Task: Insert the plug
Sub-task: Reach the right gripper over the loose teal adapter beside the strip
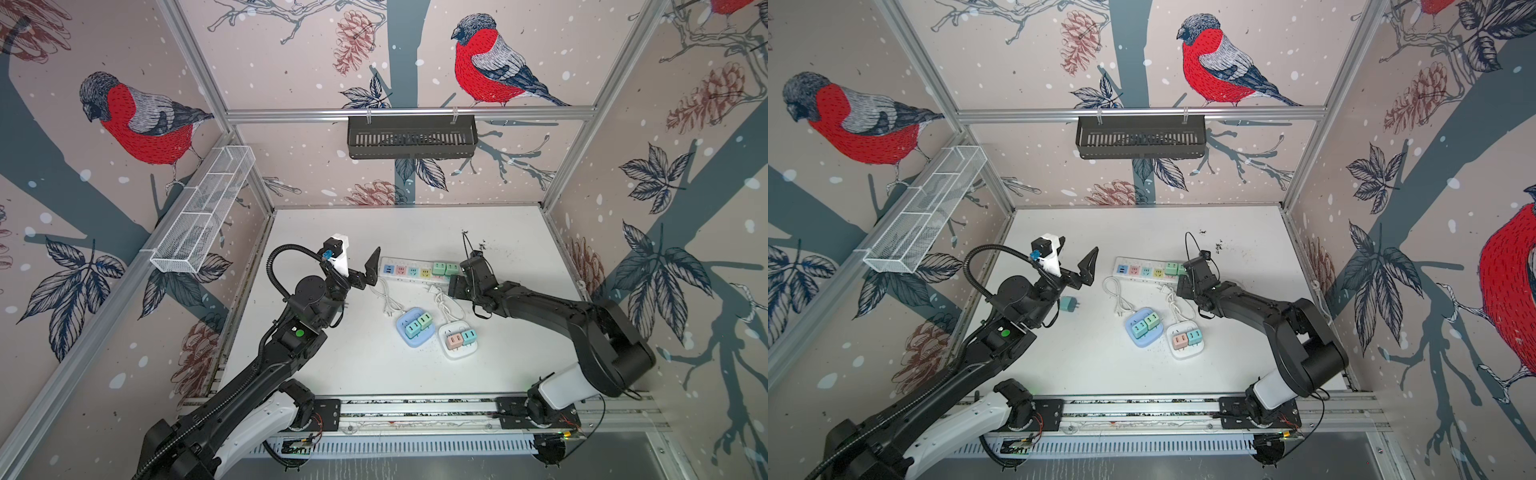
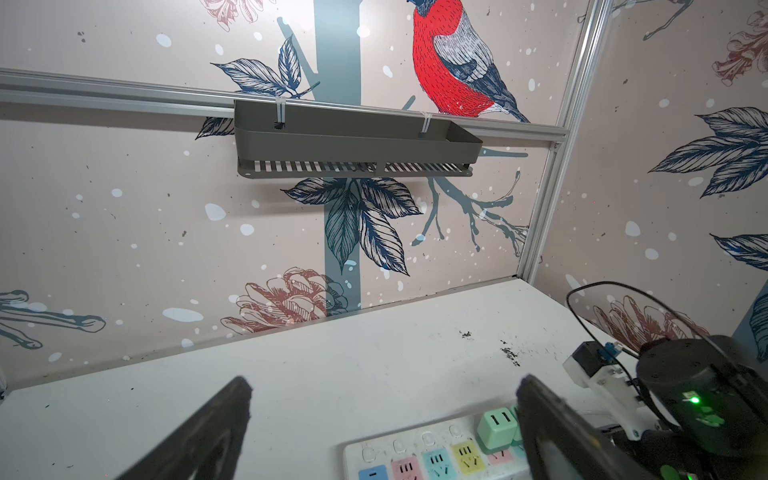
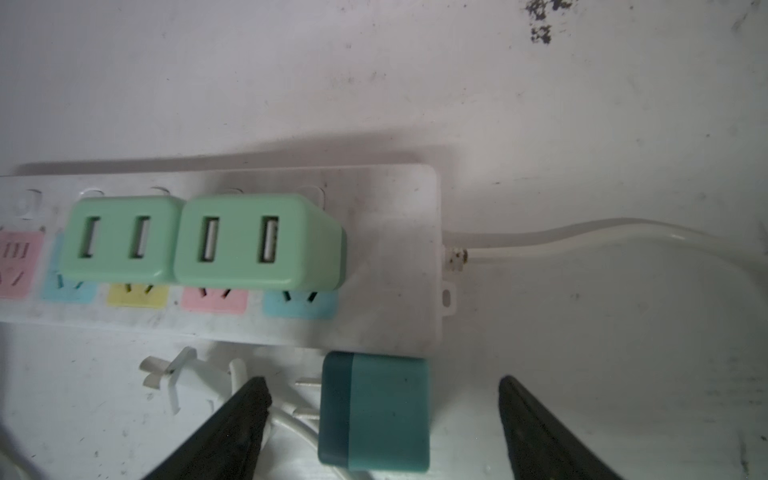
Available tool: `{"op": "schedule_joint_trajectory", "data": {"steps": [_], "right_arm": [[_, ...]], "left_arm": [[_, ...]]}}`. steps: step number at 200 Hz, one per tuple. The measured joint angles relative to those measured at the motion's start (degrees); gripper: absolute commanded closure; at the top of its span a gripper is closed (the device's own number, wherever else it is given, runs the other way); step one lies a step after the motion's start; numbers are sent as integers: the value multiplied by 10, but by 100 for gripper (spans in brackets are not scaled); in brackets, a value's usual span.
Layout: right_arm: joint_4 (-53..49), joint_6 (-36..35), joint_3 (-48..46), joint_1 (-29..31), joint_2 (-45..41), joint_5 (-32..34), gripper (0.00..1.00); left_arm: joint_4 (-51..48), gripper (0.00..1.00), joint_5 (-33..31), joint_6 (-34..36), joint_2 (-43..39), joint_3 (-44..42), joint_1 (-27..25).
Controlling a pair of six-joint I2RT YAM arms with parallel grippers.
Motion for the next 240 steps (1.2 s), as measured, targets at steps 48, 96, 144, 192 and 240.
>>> {"op": "schedule_joint_trajectory", "data": {"steps": [48,96,144,192,240], "right_arm": [[-2,-1,0,-12,35,0,13],[-3,3,-55,-38,-12,-5,11],[-3,15,-112,-72,-75,-21,11],[-4,35,-149,-100,-130,-40,16],[-8,78,-192,-111,-216,-52,21]], "left_arm": [[0,1,0,0,-5,0,0],[0,1,0,0,-3,0,0],[0,1,2,0,-5,0,0],[0,1,12,0,-5,0,0],[0,1,12,0,-9,0,0]]}}
